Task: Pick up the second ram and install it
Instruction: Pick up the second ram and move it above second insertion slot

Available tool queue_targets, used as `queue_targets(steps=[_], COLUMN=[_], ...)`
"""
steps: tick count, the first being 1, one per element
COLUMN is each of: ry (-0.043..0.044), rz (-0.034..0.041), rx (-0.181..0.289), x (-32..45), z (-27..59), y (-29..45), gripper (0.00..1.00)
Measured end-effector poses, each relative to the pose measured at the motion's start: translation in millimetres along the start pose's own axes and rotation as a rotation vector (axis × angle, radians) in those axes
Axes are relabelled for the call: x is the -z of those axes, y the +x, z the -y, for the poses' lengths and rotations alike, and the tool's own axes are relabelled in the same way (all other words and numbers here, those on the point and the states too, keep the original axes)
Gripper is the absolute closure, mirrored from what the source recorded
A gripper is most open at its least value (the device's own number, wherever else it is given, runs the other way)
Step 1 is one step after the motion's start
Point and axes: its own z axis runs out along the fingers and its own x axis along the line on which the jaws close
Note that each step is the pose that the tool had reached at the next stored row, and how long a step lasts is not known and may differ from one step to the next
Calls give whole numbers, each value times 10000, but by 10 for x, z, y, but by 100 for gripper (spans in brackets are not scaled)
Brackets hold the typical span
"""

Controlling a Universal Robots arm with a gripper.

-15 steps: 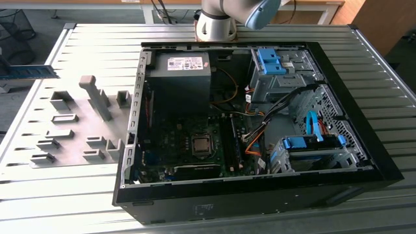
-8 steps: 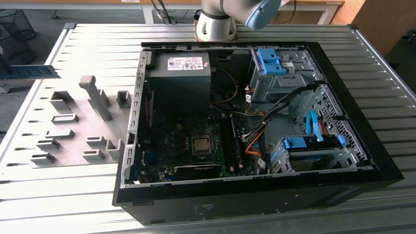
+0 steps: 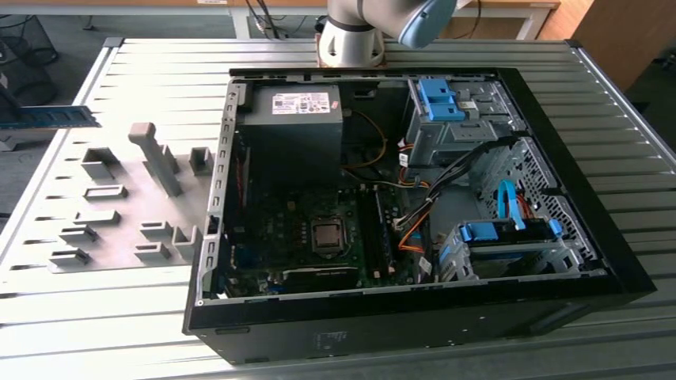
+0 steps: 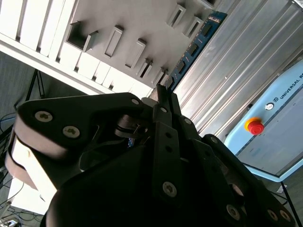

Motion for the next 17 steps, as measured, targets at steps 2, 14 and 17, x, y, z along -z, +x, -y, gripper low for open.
queue_targets(steps=[2, 14, 17], ry=[0, 1, 0], rz=[-1, 1, 0], rx=[0, 0, 0], x=[0, 1, 2], z=[8, 61, 75], y=[0, 0, 0], gripper=[86, 86, 86])
